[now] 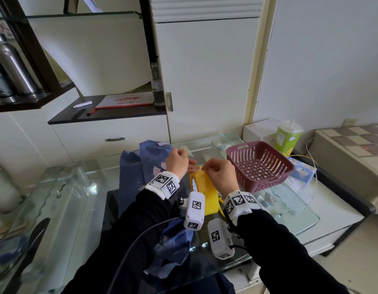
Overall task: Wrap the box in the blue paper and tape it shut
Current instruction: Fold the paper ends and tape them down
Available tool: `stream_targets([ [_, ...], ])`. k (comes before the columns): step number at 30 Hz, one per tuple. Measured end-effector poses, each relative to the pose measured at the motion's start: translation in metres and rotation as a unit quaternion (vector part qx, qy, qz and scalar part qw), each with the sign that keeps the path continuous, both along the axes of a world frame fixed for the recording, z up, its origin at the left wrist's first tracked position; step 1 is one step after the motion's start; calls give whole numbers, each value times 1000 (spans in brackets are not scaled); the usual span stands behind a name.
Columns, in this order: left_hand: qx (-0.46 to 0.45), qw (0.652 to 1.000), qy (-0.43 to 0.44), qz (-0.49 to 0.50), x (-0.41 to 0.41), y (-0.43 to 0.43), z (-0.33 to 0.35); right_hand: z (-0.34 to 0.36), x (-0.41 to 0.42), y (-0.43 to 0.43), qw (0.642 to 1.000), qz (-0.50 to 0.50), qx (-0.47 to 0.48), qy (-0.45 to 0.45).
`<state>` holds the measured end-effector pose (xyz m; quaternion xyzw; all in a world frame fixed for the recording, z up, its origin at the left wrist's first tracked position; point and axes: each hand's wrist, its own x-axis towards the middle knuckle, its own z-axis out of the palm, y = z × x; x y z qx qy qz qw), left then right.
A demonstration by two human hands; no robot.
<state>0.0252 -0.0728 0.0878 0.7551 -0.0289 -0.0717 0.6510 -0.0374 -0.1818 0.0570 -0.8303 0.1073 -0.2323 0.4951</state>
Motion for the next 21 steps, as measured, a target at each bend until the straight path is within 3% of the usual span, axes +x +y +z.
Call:
stream_targets([
  [13, 13, 1000, -27, 7, -16, 8, -3, 0, -15, 13, 998, 0, -28, 48],
  [21, 8, 999, -22, 24, 4, 18, 2, -6, 9, 20, 994, 1, 78, 75],
])
